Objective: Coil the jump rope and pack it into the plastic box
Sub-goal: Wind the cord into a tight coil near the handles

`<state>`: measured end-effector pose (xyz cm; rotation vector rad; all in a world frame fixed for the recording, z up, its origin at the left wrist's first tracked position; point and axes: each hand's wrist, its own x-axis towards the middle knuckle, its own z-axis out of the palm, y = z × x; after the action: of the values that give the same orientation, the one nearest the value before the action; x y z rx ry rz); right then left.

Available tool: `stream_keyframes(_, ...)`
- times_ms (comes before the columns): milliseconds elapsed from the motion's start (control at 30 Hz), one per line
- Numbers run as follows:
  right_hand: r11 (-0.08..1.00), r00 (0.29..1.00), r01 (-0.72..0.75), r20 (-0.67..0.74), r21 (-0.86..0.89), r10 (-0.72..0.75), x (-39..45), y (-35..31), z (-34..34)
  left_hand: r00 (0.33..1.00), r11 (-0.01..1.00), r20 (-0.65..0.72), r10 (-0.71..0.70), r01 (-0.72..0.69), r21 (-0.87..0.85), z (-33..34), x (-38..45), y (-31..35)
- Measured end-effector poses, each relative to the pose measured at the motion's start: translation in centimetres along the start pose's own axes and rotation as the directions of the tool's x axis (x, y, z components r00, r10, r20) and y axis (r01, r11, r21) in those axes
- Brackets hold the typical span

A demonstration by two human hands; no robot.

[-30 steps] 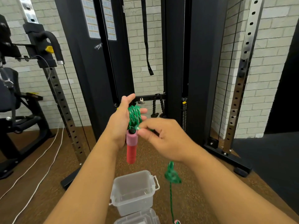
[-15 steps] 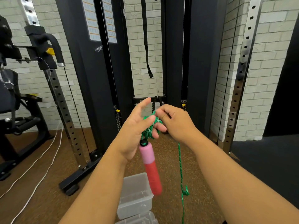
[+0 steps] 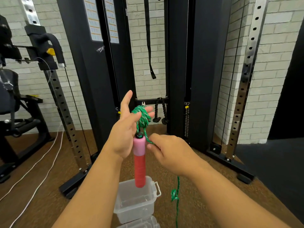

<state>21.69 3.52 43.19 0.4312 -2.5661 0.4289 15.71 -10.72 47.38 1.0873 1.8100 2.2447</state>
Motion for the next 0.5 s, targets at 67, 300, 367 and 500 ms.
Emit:
stream_keyframes(67,0.997,0.997,0.066,-0.027,-0.043,-0.067,0.1,-0.4,-0.7,0.999,0.999,0.034,-0.031,0.031,0.014,-0.2,-0.1,-0.4)
stream_keyframes(300,1.0,0.99,0.03,-0.137,-0.003,-0.03,1.7,-0.3,-3.0,0.98,0.979,0.153,-0.125,0.097,0.177,-0.1,-0.3,-1.5)
stream_keyframes(367,0.996,0.989,-0.003,-0.148,0.087,0.016,2.1,0.0,-3.3,0.977,0.981,0.166,-0.131,0.104,0.167,0.3,-0.4,-1.6)
stream_keyframes(500,0.919,0.959,-0.13,-0.188,0.372,0.212,2.8,1.5,-2.9,0.966,0.99,0.222,-0.134,0.119,0.078,0.8,-0.9,-1.3)
